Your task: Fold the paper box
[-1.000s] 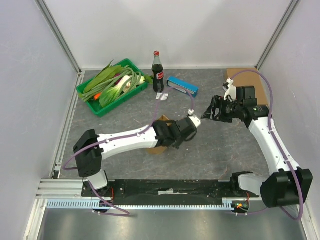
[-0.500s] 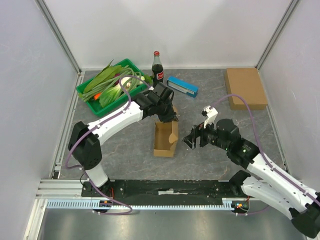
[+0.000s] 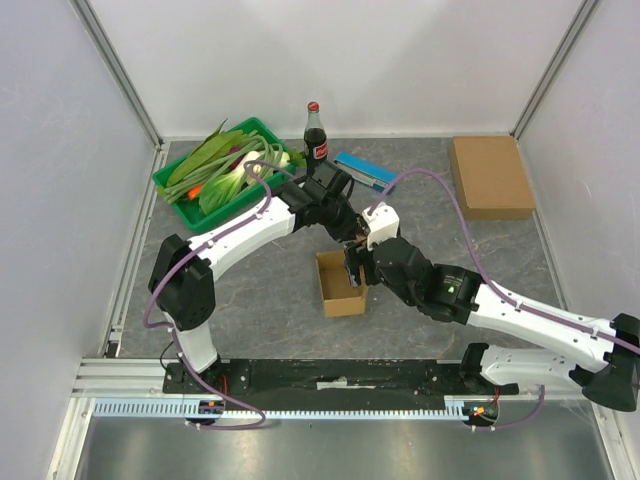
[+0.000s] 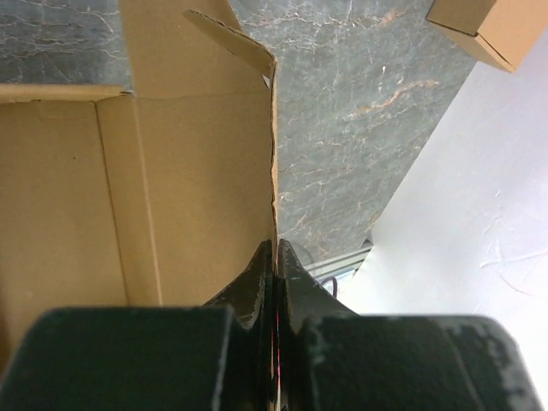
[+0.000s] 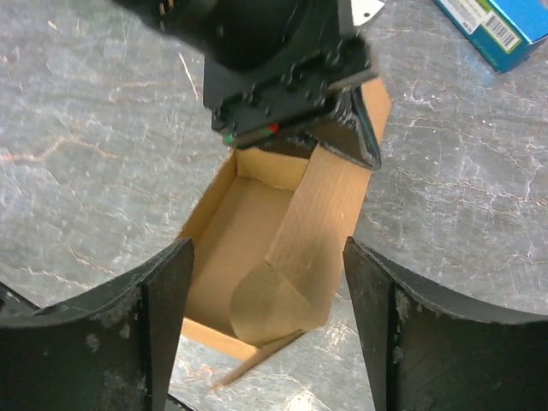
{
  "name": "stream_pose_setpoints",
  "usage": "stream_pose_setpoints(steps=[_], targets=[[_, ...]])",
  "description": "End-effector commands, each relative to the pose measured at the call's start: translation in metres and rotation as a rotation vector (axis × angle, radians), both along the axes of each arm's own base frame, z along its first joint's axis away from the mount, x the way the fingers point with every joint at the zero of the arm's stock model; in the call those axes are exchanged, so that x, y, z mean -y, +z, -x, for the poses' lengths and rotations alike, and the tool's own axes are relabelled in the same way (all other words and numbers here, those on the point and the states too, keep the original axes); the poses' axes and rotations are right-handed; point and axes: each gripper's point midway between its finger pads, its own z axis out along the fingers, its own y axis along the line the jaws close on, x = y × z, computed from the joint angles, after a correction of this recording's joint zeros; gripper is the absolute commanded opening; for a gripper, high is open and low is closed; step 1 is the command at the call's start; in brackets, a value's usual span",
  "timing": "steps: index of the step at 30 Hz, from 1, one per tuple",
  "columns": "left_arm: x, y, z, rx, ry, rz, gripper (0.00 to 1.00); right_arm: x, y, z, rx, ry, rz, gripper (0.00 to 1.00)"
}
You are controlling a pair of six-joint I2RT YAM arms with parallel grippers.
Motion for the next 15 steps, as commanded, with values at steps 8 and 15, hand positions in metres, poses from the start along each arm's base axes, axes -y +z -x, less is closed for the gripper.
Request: stream_pose_setpoints(steps=[8, 15], targets=[[-0.014, 0.005, -0.002, 0.042, 0.114, -0.151, 0.02, 0.005, 0.017, -0.009, -0.027, -0.13, 0.1, 0.59], [-0.022, 0.013, -0.006, 0.094, 0.144, -0.239, 0.02, 0.011, 0.011, -0.003, -0.021, -0.167, 0.197, 0.28]])
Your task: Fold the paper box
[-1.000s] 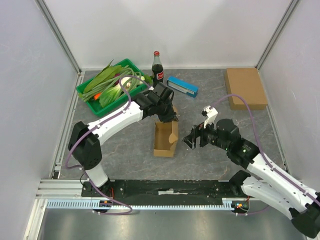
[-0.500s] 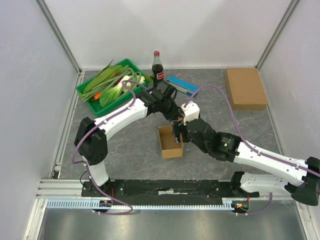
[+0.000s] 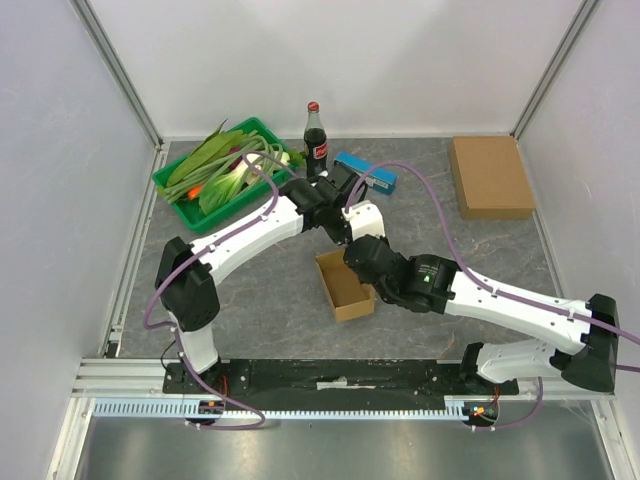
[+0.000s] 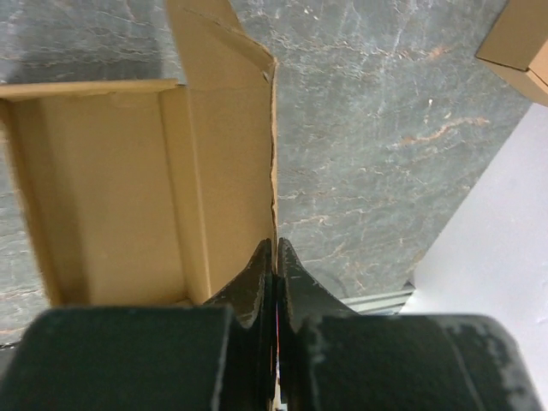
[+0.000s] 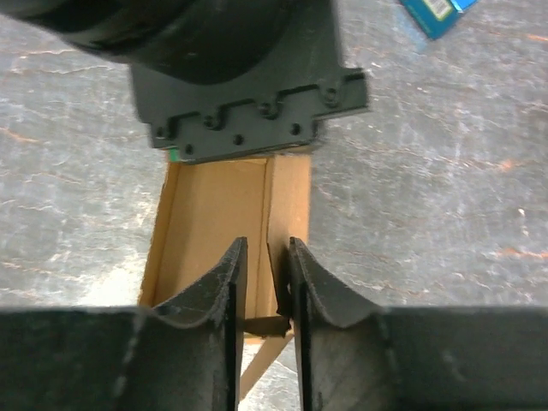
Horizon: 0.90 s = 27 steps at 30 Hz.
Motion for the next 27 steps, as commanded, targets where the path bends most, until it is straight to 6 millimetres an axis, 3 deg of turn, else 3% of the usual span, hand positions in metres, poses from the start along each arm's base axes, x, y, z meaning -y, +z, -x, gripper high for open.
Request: stream_pose_setpoints(steps=[1, 2, 3, 4, 5, 7, 8, 9, 10, 11, 12, 13, 15, 17, 18, 20, 21, 22, 24, 25, 27], targets=[[-0.012, 0.015, -0.014, 0.07, 0.082, -0.068, 0.02, 0.017, 0.01, 0.002, 0.021, -0.069, 0.028, 0.23], [-0.014, 0.014, -0.014, 0.071, 0.083, -0.084, 0.12, 0.021, 0.008, 0.003, 0.022, -0.077, 0.028, 0.19], [-0.017, 0.015, -0.015, 0.084, 0.078, -0.096, 0.17, 0.024, 0.008, 0.003, 0.028, -0.086, 0.024, 0.06], [-0.02, 0.018, -0.017, 0.105, 0.079, -0.107, 0.25, 0.027, 0.008, 0.002, 0.038, -0.106, 0.013, 0.01], [-0.021, 0.021, -0.018, 0.124, 0.066, -0.112, 0.46, 0.033, 0.006, 0.002, 0.046, -0.116, 0.021, 0.0], [-0.029, 0.025, -0.023, 0.189, 0.02, -0.156, 0.6, 0.039, 0.006, 0.003, 0.054, -0.128, 0.02, 0.0], [-0.033, 0.036, -0.022, 0.232, -0.005, -0.146, 0.74, 0.046, 0.0, 0.002, 0.059, -0.144, 0.04, 0.0], [-0.03, 0.049, -0.029, 0.316, -0.052, -0.122, 0.79, 0.046, -0.001, 0.001, 0.063, -0.147, 0.031, 0.0], [-0.04, 0.039, -0.028, 0.327, -0.072, -0.138, 0.8, 0.048, 0.001, 0.001, 0.07, -0.139, 0.02, 0.0], [-0.046, 0.066, -0.024, 0.414, -0.101, -0.088, 0.83, 0.052, -0.004, 0.002, 0.064, -0.143, 0.018, 0.0], [-0.04, 0.092, -0.035, 0.574, -0.174, -0.037, 0.84, 0.053, -0.004, 0.001, 0.068, -0.146, 0.003, 0.0], [-0.056, 0.068, -0.032, 0.574, -0.216, -0.06, 0.84, 0.059, -0.002, 0.001, 0.072, -0.154, -0.01, 0.0], [-0.079, 0.102, -0.032, 0.785, -0.266, -0.028, 0.84, 0.07, -0.003, -0.003, 0.074, -0.183, -0.012, 0.0], [-0.105, 0.086, -0.051, 0.871, -0.222, -0.031, 0.84, 0.08, 0.003, -0.006, 0.088, -0.204, -0.023, 0.0], [-0.114, 0.063, -0.064, 0.835, -0.225, -0.068, 0.84, 0.085, 0.005, -0.007, 0.095, -0.218, -0.017, 0.0], [-0.128, 0.046, -0.091, 0.813, -0.238, -0.105, 0.8, 0.092, 0.009, -0.007, 0.109, -0.231, -0.023, 0.0], [-0.127, 0.003, -0.105, 0.722, -0.269, -0.164, 0.8, 0.095, 0.01, -0.008, 0.113, -0.239, -0.018, 0.0], [-0.121, 0.007, -0.119, 0.71, -0.303, -0.149, 0.8, 0.097, 0.011, -0.007, 0.118, -0.243, -0.021, 0.0], [-0.112, -0.017, -0.139, 0.647, -0.356, -0.2, 0.68, 0.102, 0.013, -0.006, 0.12, -0.249, -0.012, 0.0], [-0.105, -0.032, -0.162, 0.617, -0.348, -0.246, 0.66, 0.104, 0.015, -0.005, 0.125, -0.249, -0.016, 0.0], [-0.109, -0.049, -0.179, 0.59, -0.339, -0.347, 0.66, 0.108, 0.015, -0.004, 0.125, -0.251, -0.015, 0.0]])
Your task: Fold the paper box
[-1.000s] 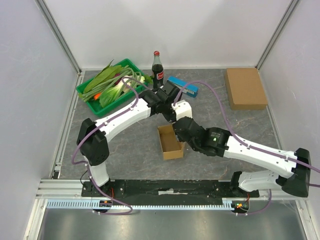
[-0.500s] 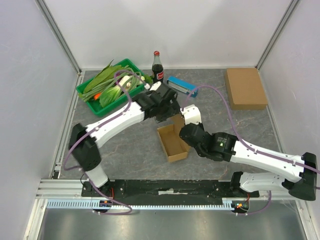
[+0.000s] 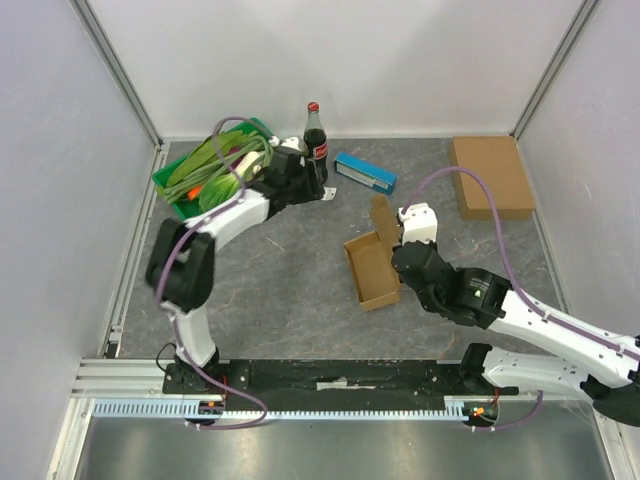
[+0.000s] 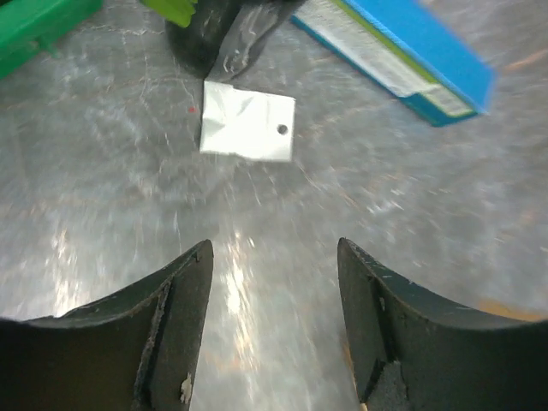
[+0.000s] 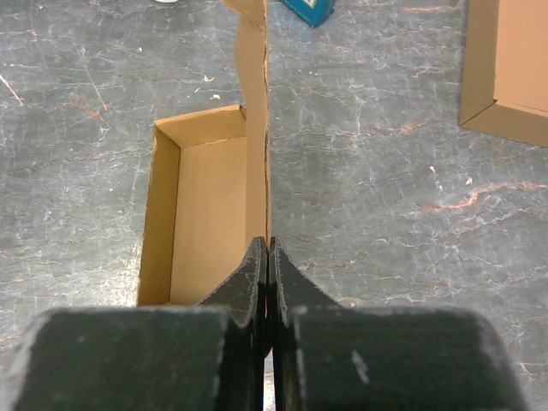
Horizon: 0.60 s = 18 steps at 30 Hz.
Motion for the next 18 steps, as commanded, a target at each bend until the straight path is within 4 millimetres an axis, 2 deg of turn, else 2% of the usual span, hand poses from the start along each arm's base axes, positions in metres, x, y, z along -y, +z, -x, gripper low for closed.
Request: stream_pose_setpoints(steps=[1, 2, 3, 4, 5, 6, 7, 8, 9, 10, 11, 12, 14, 15, 18], targets=[[0.015, -0.041, -0.045, 0.016, -0.056, -0.222, 0.66, 0.018, 0.011, 0.0, 0.044, -0.049, -0.002, 0.0], [0.015, -0.045, -0.051, 0.029, -0.046, -0.259, 0.66, 0.02, 0.012, 0.0, 0.046, -0.049, -0.006, 0.0], [0.019, -0.041, -0.061, 0.078, -0.043, -0.34, 0.66, 0.021, 0.014, 0.002, 0.047, -0.05, -0.007, 0.0], [0.021, -0.059, -0.065, 0.065, -0.056, -0.405, 0.66, 0.024, 0.016, 0.003, 0.049, -0.053, -0.02, 0.0], [0.022, -0.068, -0.067, 0.061, -0.068, -0.467, 0.67, 0.024, 0.017, 0.004, 0.049, -0.051, -0.026, 0.0], [0.033, -0.057, -0.073, 0.115, -0.108, -0.543, 0.67, 0.025, 0.018, 0.005, 0.049, -0.049, -0.029, 0.0], [0.038, -0.061, -0.076, 0.12, -0.132, -0.589, 0.68, 0.026, 0.019, 0.005, 0.05, -0.05, -0.04, 0.0], [0.04, -0.083, -0.075, 0.095, -0.159, -0.656, 0.69, 0.026, 0.02, 0.006, 0.05, -0.049, -0.047, 0.0], [0.048, -0.077, -0.077, 0.127, -0.179, -0.725, 0.69, 0.026, 0.02, 0.007, 0.049, -0.047, -0.05, 0.0], [0.05, -0.083, -0.077, 0.131, -0.211, -0.784, 0.73, 0.026, 0.021, 0.007, 0.05, -0.046, -0.054, 0.0], [0.052, -0.1, -0.076, 0.114, -0.244, -0.83, 0.74, 0.025, 0.021, 0.007, 0.048, -0.043, -0.058, 0.0], [0.055, -0.104, -0.075, 0.109, -0.286, -0.892, 0.74, 0.025, 0.021, 0.007, 0.046, -0.043, -0.061, 0.0], [0.051, -0.111, -0.08, 0.11, -0.299, -1.008, 0.73, 0.024, 0.024, 0.008, 0.047, -0.037, -0.077, 0.0], [0.047, -0.12, -0.082, 0.101, -0.285, -1.086, 0.72, 0.023, 0.026, 0.008, 0.051, -0.032, -0.085, 0.0], [0.039, -0.124, -0.085, 0.105, -0.265, -1.224, 0.69, 0.023, 0.028, 0.009, 0.053, -0.028, -0.093, 0.0]])
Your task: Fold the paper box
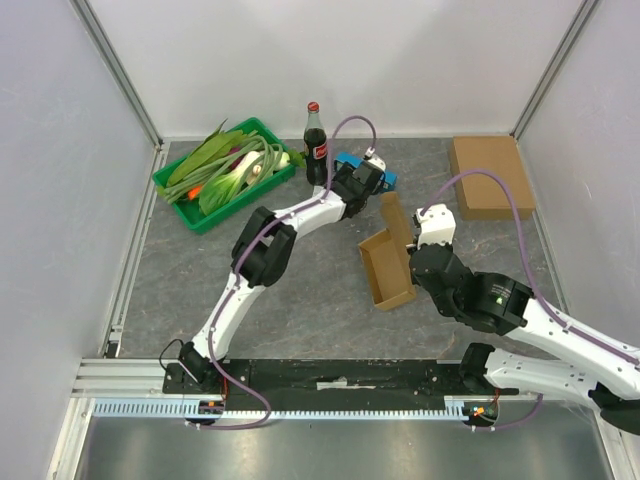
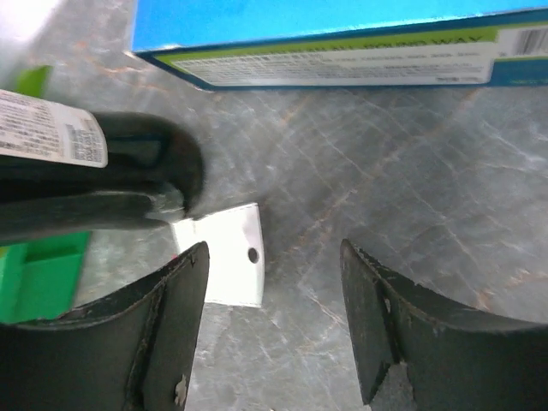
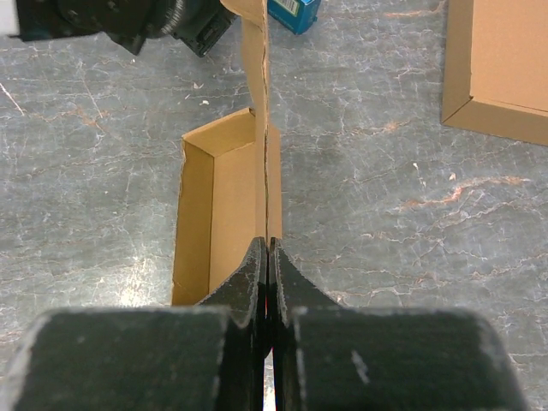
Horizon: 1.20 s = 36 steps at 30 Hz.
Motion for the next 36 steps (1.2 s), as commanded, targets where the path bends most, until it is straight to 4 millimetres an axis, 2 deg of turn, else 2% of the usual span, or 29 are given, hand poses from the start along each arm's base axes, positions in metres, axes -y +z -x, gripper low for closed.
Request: stream_pose_setpoints(steps=[1, 3, 7, 12, 15, 16, 17, 19, 20, 21, 22, 23, 24, 26, 27, 28, 29, 30, 31, 32, 33, 34, 36], targets=[[-0.043, -0.012, -0.007, 0.018, 0.022, -0.366, 0.67, 0.001, 0.013, 0.0, 0.026, -0.012, -0.059, 0.0], [-0.048, -0.014, -0.007, 0.019, 0.022, -0.396, 0.65, 0.001, 0.013, 0.001, 0.026, -0.01, -0.07, 0.0], [-0.056, -0.017, -0.008, 0.007, 0.018, -0.431, 0.49, 0.002, 0.014, 0.003, 0.028, -0.008, -0.087, 0.0], [-0.056, -0.028, -0.003, -0.028, -0.024, -0.429, 0.42, 0.002, 0.016, 0.004, 0.033, -0.006, -0.103, 0.0], [-0.061, -0.024, -0.009, 0.0, -0.011, -0.462, 0.25, 0.0, 0.014, 0.003, 0.024, 0.001, -0.092, 0.0], [-0.061, -0.022, -0.01, 0.002, -0.009, -0.456, 0.14, 0.0, 0.012, 0.003, 0.021, 0.001, -0.084, 0.0], [-0.059, -0.008, -0.011, 0.022, 0.007, -0.419, 0.08, 0.0, 0.012, 0.002, 0.022, -0.002, -0.082, 0.0], [-0.059, 0.002, -0.003, 0.0, 0.008, -0.362, 0.02, -0.002, 0.01, 0.001, 0.018, -0.007, -0.073, 0.0], [-0.058, 0.011, 0.001, 0.0, 0.045, -0.296, 0.02, -0.004, 0.011, 0.0, 0.021, -0.005, -0.078, 0.0], [-0.058, 0.036, 0.006, 0.009, 0.06, -0.236, 0.02, -0.005, 0.011, -0.001, 0.023, 0.003, -0.081, 0.0], [-0.065, 0.046, 0.019, -0.034, 0.077, -0.217, 0.02, -0.007, 0.007, -0.001, 0.022, 0.012, -0.076, 0.0], [-0.064, 0.057, 0.028, -0.036, 0.137, -0.114, 0.02, -0.011, 0.009, -0.002, 0.032, 0.022, -0.093, 0.0], [-0.071, 0.085, 0.044, -0.034, 0.146, -0.041, 0.02, -0.015, 0.01, -0.002, 0.032, 0.056, -0.091, 0.0], [-0.077, 0.1, 0.073, -0.07, 0.231, 0.112, 0.02, -0.018, 0.009, -0.005, 0.04, 0.069, -0.099, 0.0], [-0.076, 0.089, 0.099, -0.159, 0.206, 0.178, 0.02, -0.019, 0.006, -0.008, 0.039, 0.086, -0.076, 0.0], [-0.075, 0.123, 0.117, -0.15, 0.182, 0.296, 0.02, -0.022, 0.001, -0.009, 0.017, 0.111, -0.085, 0.0], [-0.066, 0.136, 0.13, -0.161, 0.164, 0.421, 0.02, -0.025, 0.003, -0.013, 0.023, 0.127, -0.102, 0.0], [-0.056, 0.112, 0.167, -0.303, 0.084, 0.492, 0.02, -0.028, -0.003, -0.014, 0.009, 0.146, -0.104, 0.0], [-0.052, 0.146, 0.188, -0.286, 0.012, 0.608, 0.02, -0.031, -0.006, -0.016, -0.009, 0.188, -0.113, 0.0], [-0.051, 0.133, 0.208, -0.334, -0.007, 0.672, 0.02, -0.037, -0.003, -0.018, -0.003, 0.212, -0.133, 0.0], [-0.034, 0.139, 0.236, -0.43, -0.121, 0.773, 0.02, -0.04, -0.007, -0.02, -0.012, 0.229, -0.135, 0.0], [-0.028, 0.152, 0.253, -0.444, -0.197, 0.843, 0.02, -0.042, -0.007, -0.024, -0.01, 0.246, -0.13, 0.0], [-0.017, 0.182, 0.296, -0.5, -0.382, 1.009, 0.02, -0.061, -0.008, -0.024, -0.035, 0.341, -0.15, 0.0]])
